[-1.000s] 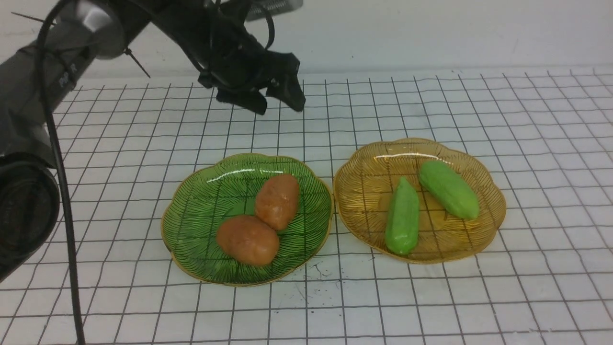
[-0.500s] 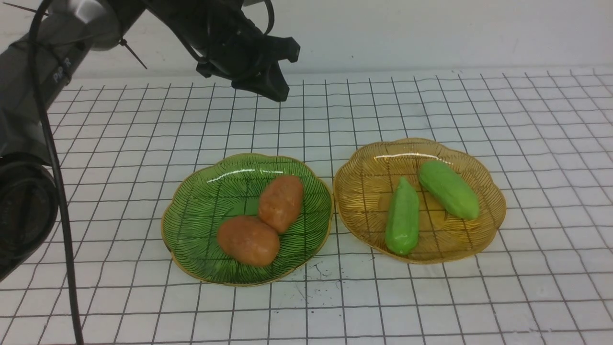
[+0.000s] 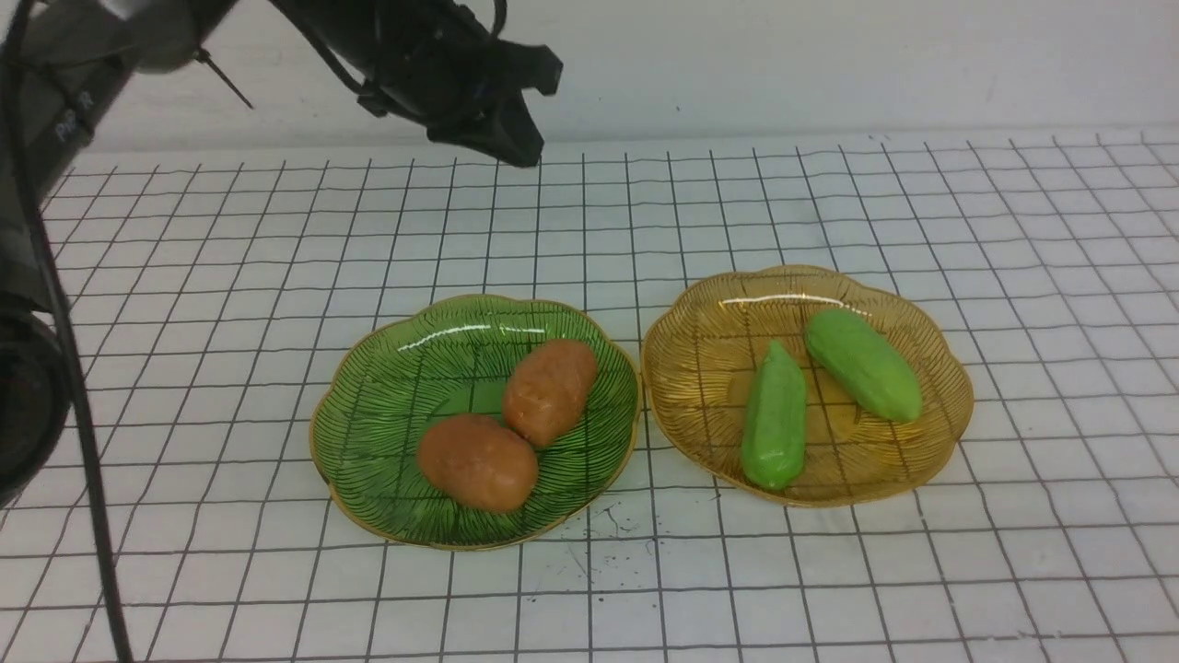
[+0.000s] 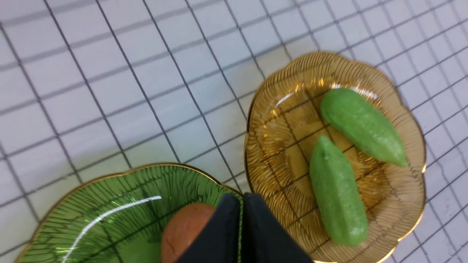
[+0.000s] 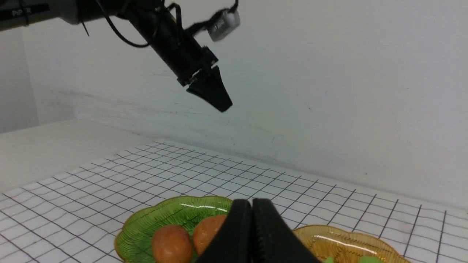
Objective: Put different types of vegetables on the plate.
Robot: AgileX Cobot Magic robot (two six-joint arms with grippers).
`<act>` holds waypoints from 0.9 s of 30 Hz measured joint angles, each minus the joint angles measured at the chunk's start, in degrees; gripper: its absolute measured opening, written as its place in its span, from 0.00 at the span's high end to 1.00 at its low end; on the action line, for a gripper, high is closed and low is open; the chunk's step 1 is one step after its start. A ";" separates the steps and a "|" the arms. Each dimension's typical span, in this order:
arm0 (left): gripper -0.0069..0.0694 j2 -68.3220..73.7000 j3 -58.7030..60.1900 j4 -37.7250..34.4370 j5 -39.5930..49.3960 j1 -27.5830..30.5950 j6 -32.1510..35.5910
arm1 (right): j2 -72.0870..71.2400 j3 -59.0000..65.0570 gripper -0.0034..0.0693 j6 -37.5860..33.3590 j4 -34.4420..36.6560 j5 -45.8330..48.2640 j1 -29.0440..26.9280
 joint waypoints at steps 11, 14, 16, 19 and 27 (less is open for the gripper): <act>0.92 -11.10 0.00 2.10 0.37 0.31 -0.05 | 0.00 0.00 0.97 -0.36 1.84 0.00 0.00; 0.92 -13.48 -0.07 2.59 0.47 0.31 -0.05 | 0.00 0.00 0.97 -0.42 1.85 0.00 0.00; 0.92 -14.37 -0.26 2.71 0.54 0.31 -0.05 | 0.00 0.00 0.97 -0.42 1.85 0.00 0.00; 0.92 -14.98 -0.32 2.71 0.66 0.31 -0.11 | 0.00 0.00 0.97 -0.42 1.85 0.00 0.00; 0.92 -14.77 -0.32 3.03 0.70 0.31 -5.43 | -2.46 1.05 0.97 -0.58 4.76 -0.56 -2.07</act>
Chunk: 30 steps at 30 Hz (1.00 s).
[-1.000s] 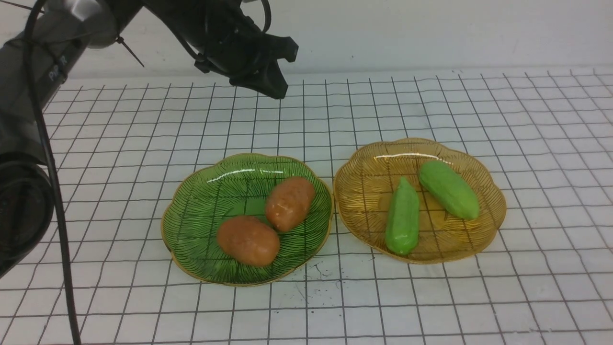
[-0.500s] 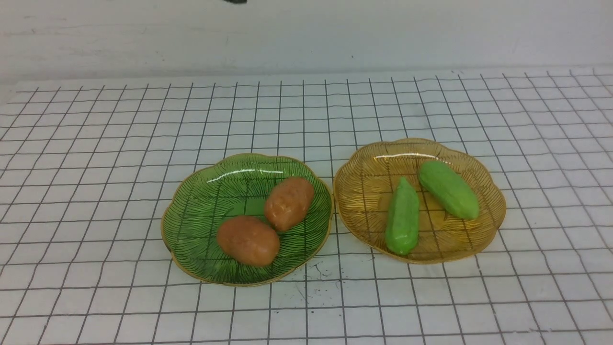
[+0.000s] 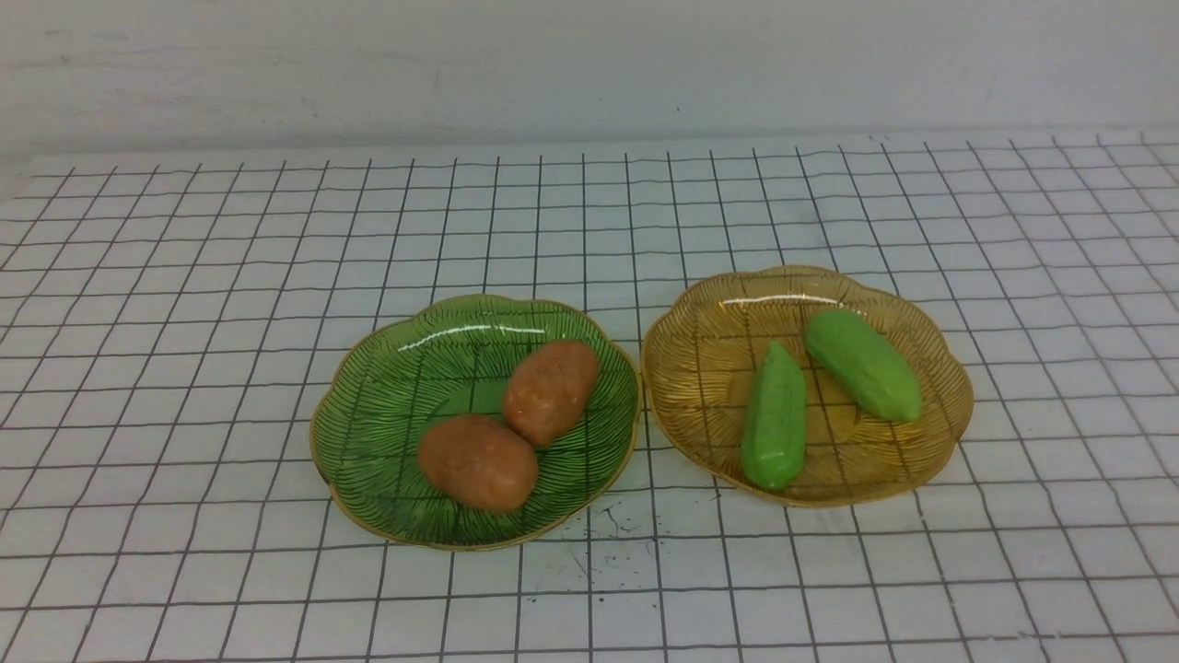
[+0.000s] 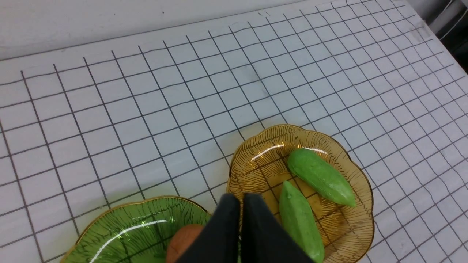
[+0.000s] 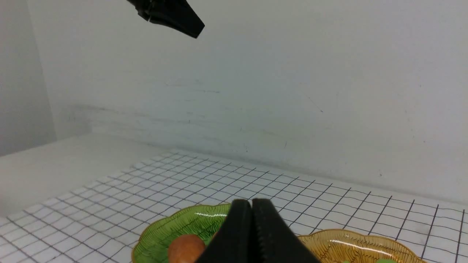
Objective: Put different types of vegetables on the plate.
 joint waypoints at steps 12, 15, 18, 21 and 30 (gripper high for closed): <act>0.92 -0.13 0.15 1.82 0.67 0.00 0.44 | -0.45 17.94 0.97 -0.91 -1.14 -0.95 -27.82; 0.92 -1.27 2.24 3.58 0.67 0.00 1.75 | -0.45 20.15 0.97 -0.91 -3.48 1.17 -32.12; 0.92 -3.83 7.43 6.53 0.67 0.00 2.85 | -0.45 20.15 0.97 -1.07 -4.13 1.17 -34.49; 0.92 -7.60 13.38 10.84 0.67 0.00 2.96 | -0.45 20.15 0.97 -1.07 -4.21 1.22 -36.06; 0.92 -27.91 38.25 17.85 0.60 0.00 2.89 | -0.45 20.15 0.97 -1.11 -4.26 1.22 -36.51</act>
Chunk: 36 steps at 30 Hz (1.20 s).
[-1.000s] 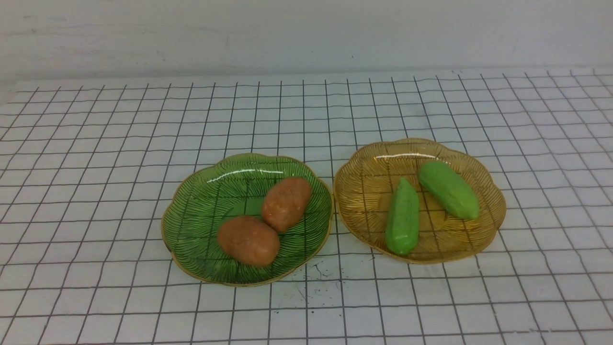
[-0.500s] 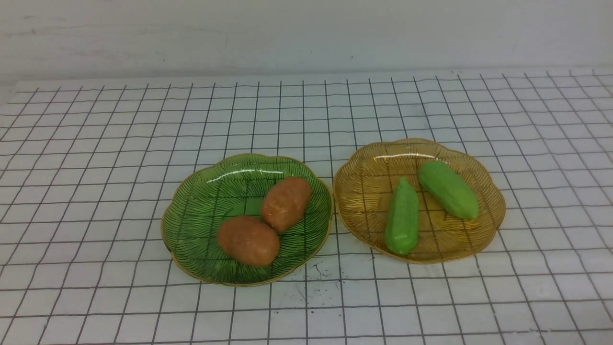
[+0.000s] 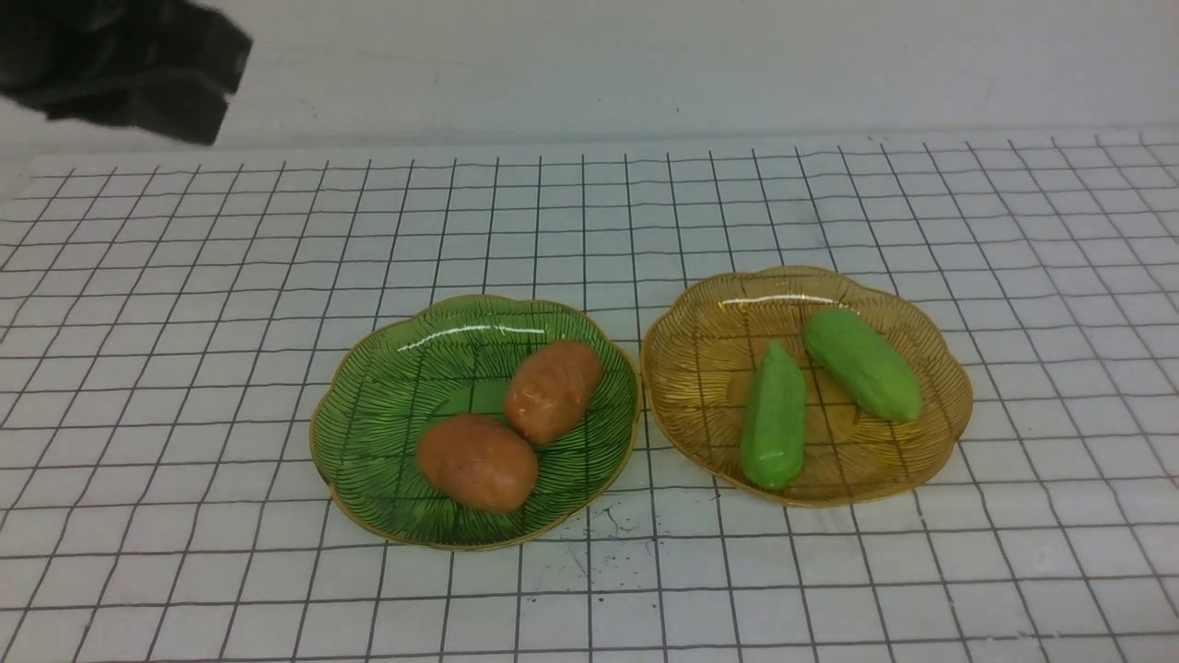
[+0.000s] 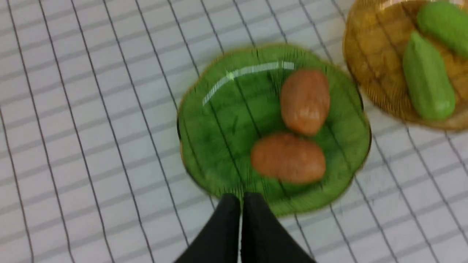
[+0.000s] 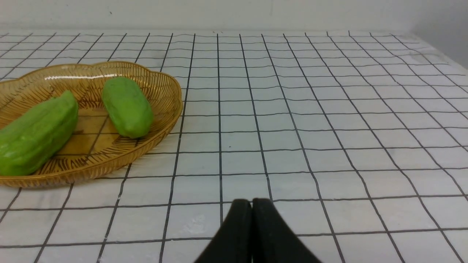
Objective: Put different types of vegetables on the plate.
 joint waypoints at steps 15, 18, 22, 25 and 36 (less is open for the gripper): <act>0.92 -32.66 50.67 -16.72 -33.66 0.00 -0.06 | 0.00 0.05 0.97 0.00 -0.21 0.00 -0.06; 0.92 -35.89 55.54 -18.59 -33.90 0.00 -0.06 | 0.00 0.05 0.97 0.00 -0.21 0.01 -0.06; 0.92 -36.67 58.74 -19.09 -32.28 0.00 -0.06 | 0.00 0.05 0.97 -0.02 -0.21 0.01 -0.06; 0.92 -36.67 58.90 -18.81 -30.50 0.00 -0.06 | 0.00 0.05 0.97 -0.02 -0.21 0.01 -0.06; 0.92 -38.56 63.43 -11.06 -37.19 0.00 -0.12 | 0.00 0.05 0.97 -0.02 -0.21 0.01 -0.06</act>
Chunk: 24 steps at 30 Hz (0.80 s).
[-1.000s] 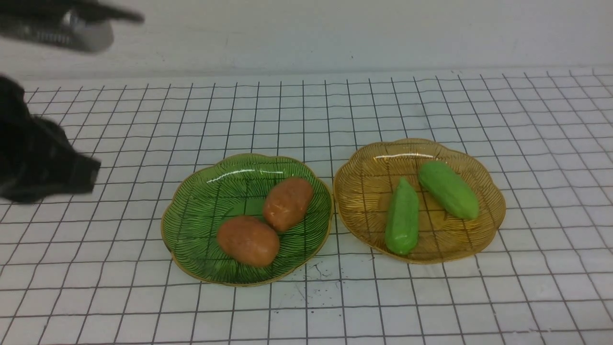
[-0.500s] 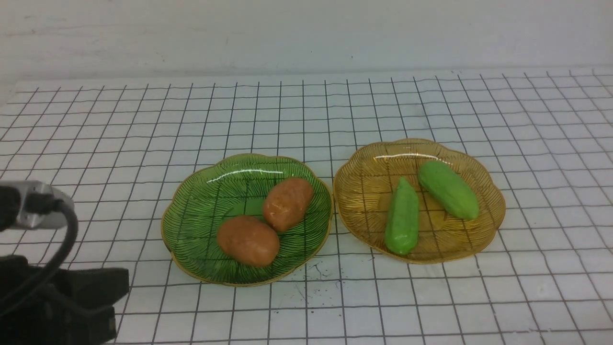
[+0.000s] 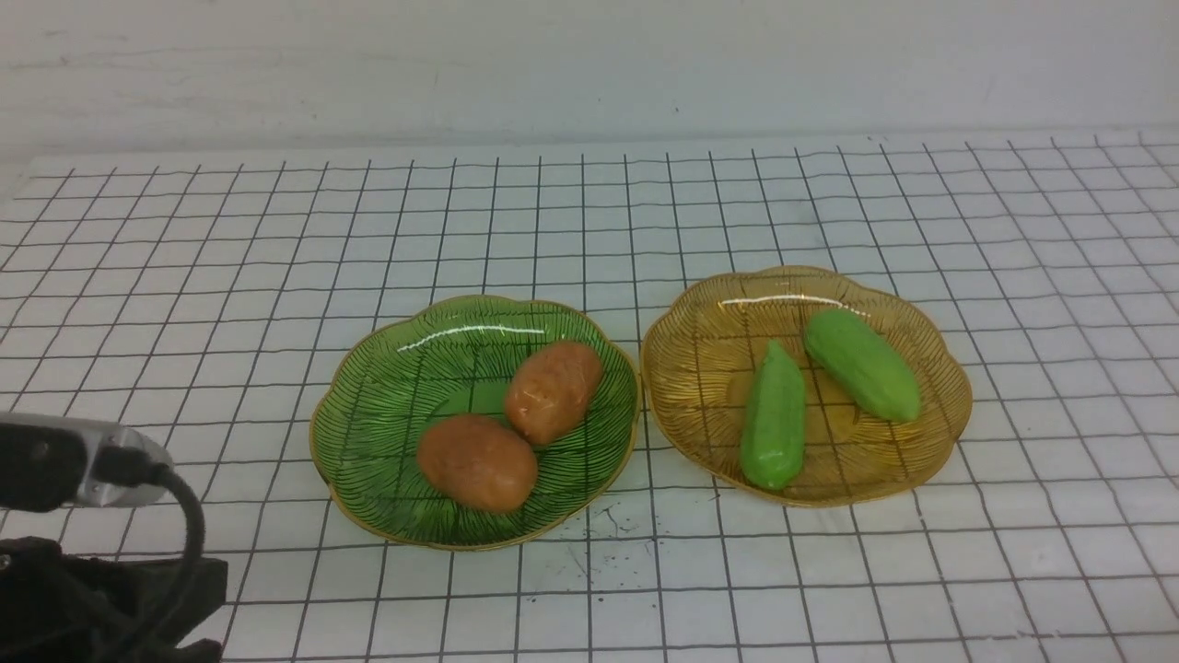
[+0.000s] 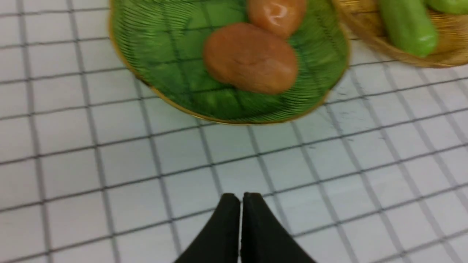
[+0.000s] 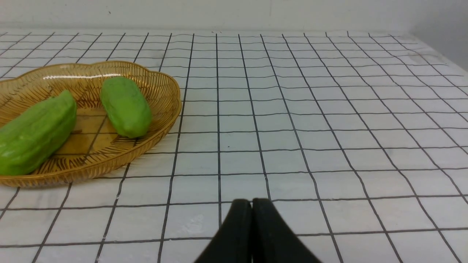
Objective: Put different types of vegetables on the plate.
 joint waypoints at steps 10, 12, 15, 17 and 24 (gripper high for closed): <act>0.92 -27.70 21.43 9.52 -16.73 2.89 -4.69 | 0.00 0.00 0.97 -0.11 0.00 0.00 0.00; 0.92 -32.87 25.21 9.89 -16.65 4.53 -4.95 | 0.00 0.00 0.97 -0.11 0.00 0.00 0.00; 0.92 -35.65 27.50 9.94 -16.39 6.68 -4.95 | 0.00 0.00 0.97 -0.13 0.00 0.05 0.00; 0.92 -36.42 28.60 9.62 -16.17 10.42 -5.01 | 0.00 0.00 0.97 -0.13 -0.07 0.05 0.00; 0.92 -36.43 28.60 9.98 -13.92 11.94 -4.95 | 0.00 0.00 0.97 -0.13 -0.17 0.05 -0.05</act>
